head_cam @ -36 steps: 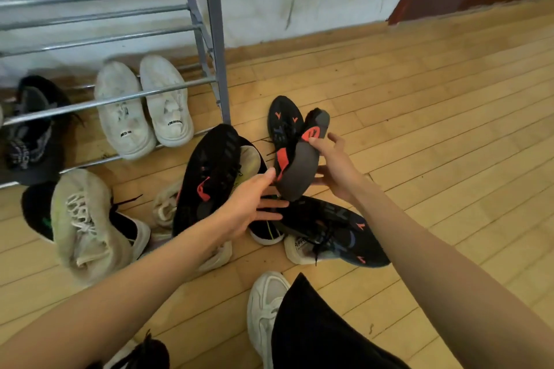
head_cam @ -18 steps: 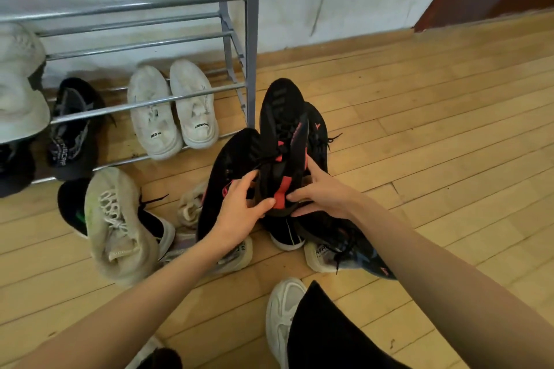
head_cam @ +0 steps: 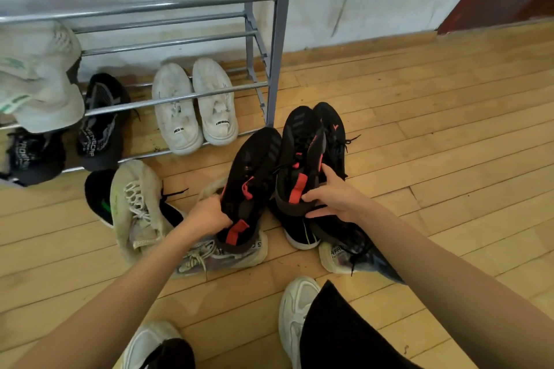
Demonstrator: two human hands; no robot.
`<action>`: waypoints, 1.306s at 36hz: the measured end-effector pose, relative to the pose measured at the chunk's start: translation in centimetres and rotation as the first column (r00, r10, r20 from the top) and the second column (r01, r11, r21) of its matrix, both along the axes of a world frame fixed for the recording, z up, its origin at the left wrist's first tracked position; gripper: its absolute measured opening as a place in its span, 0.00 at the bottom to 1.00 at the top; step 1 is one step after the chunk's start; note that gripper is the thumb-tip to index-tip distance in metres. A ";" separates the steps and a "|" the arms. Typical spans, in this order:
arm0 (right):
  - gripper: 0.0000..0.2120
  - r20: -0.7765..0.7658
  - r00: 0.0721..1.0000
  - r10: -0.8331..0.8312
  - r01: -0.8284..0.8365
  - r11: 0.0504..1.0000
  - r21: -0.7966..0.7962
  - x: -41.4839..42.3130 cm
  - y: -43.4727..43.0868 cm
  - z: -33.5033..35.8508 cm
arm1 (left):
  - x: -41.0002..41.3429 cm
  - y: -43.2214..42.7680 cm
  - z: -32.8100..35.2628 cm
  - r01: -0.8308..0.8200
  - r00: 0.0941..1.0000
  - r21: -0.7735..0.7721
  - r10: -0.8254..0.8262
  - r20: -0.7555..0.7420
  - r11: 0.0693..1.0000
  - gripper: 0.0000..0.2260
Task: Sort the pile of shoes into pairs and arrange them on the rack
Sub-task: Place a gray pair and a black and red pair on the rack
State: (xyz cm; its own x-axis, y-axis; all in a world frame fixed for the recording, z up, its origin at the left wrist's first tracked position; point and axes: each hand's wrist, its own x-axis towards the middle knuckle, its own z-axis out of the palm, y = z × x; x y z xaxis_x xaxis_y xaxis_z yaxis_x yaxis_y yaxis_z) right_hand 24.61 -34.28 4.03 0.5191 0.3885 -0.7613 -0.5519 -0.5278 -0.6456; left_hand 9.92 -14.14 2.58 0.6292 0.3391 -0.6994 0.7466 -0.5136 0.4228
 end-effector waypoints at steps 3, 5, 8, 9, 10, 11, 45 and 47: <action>0.37 -0.015 0.998 -0.057 0.056 0.998 -0.007 -0.3 0.3 0.0 | 0.4 0.5 0.4 -0.036 0.999 -0.060 0.034 -0.022 0.998 0.17; 0.35 -0.013 0.997 -0.082 0.082 0.997 -0.012 -0.7 0.2 -0.1 | 0.3 1.0 0.6 -0.114 0.993 -0.147 0.110 -0.030 0.983 0.18; 0.35 0.019 0.995 -0.096 0.096 0.995 0.010 -1.4 -0.3 -0.1 | -0.7 1.8 0.6 -0.206 0.978 -0.226 0.211 -0.003 0.952 0.20; 0.35 0.028 0.995 -0.099 0.099 0.995 0.023 -1.6 -0.5 -0.1 | -1.1 1.8 0.5 -0.234 0.969 -0.255 0.247 0.021 0.938 0.23; 0.35 0.037 0.994 -0.100 0.099 0.994 0.038 -1.8 -0.7 0.0 | -1.7 1.9 0.4 -0.265 0.956 -0.281 0.290 0.049 0.922 0.26; 0.35 0.045 0.994 -0.098 0.096 0.994 0.055 -2.0 -1.0 -0.1 | -2.1 1.8 0.2 -0.299 0.939 -0.304 0.336 0.077 0.905 0.28; 0.41 0.520 0.850 0.087 -0.219 0.956 0.198 -1.8 3.9 2.7 | -2.6 6.0 4.4 -0.563 0.570 -0.398 0.690 0.447 0.724 0.18; 0.41 0.534 0.841 0.090 -0.237 0.948 0.214 -1.2 5.9 4.0 | -2.2 6.7 4.9 -0.564 0.552 -0.385 0.680 0.482 0.730 0.17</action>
